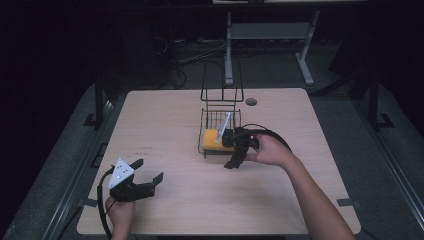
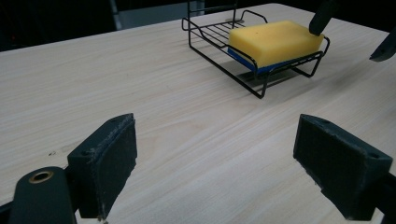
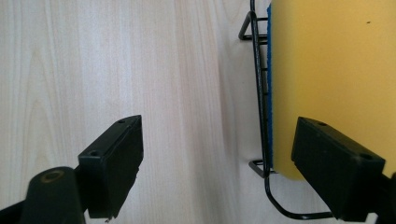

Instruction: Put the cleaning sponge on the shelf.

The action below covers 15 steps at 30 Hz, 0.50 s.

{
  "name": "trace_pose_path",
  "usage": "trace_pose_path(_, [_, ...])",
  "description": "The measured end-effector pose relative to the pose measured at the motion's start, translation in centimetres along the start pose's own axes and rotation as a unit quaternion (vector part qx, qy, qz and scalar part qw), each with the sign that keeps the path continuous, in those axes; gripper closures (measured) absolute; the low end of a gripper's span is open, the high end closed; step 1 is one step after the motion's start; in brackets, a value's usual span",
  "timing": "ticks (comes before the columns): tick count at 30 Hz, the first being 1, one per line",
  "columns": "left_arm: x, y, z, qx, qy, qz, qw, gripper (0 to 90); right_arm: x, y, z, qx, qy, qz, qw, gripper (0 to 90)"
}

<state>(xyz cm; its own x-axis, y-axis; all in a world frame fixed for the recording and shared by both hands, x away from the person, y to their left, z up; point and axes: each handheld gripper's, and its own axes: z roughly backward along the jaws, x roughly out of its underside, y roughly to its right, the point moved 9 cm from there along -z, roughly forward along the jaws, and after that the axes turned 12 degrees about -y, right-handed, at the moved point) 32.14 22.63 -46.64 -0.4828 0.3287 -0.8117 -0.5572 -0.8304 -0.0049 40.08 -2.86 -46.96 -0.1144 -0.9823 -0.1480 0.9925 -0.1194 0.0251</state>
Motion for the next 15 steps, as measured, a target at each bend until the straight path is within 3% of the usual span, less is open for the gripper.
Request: trace_pose_path(15, [0.0, 0.2, -0.1, 0.001, -0.002, -0.002, 1.0, 12.8, 1.4, -0.9, -0.2, 0.001, -0.002, -0.014, 0.9999, 16.7])
